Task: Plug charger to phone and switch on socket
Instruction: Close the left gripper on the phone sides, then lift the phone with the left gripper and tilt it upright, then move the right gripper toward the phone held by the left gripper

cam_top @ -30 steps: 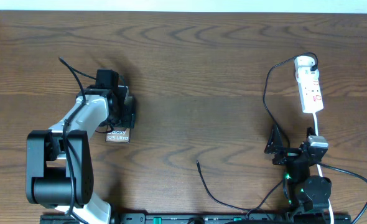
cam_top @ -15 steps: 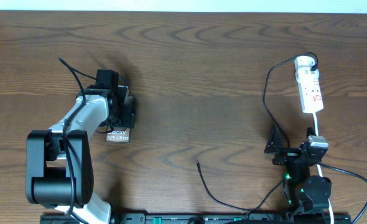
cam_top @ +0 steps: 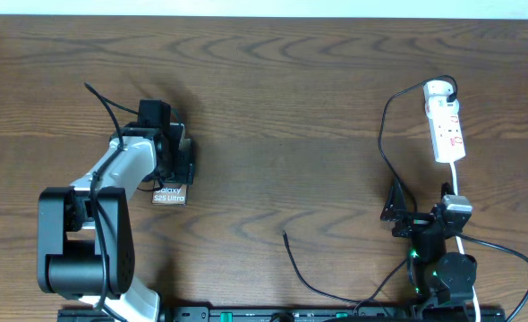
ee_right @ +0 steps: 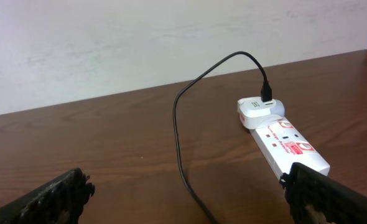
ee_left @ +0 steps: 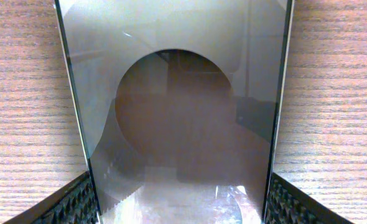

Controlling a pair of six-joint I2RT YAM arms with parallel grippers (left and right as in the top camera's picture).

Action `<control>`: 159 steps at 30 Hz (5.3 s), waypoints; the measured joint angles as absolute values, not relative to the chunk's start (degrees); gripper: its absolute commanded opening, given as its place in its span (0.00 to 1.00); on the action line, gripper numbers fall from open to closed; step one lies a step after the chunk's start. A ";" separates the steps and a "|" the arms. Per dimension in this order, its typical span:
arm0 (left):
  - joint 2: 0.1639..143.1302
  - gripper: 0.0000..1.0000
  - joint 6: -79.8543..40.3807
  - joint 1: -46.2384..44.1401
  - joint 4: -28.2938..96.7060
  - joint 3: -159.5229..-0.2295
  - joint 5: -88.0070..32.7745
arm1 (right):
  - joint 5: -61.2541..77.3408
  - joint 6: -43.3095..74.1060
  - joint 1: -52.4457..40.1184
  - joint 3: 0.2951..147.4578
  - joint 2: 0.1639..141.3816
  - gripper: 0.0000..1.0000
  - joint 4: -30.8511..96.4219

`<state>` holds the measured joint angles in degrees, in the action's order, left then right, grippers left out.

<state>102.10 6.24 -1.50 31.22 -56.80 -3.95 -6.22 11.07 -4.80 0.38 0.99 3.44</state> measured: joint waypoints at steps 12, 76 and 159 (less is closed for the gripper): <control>99.20 0.07 4.47 -1.50 33.76 -57.14 -4.21 | -6.22 11.07 -4.80 0.38 0.99 0.99 3.44; 78.24 0.07 -79.15 2.55 39.57 -58.39 -42.33 | -3.55 11.07 -4.80 0.38 0.99 0.99 3.66; 78.22 0.07 -102.04 -5.69 42.35 -58.48 -13.89 | 57.28 34.06 -35.97 69.71 112.55 0.86 -9.78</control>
<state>78.22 -102.04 -5.69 42.35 -58.48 -13.89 57.28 34.06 -35.97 69.71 112.55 -9.78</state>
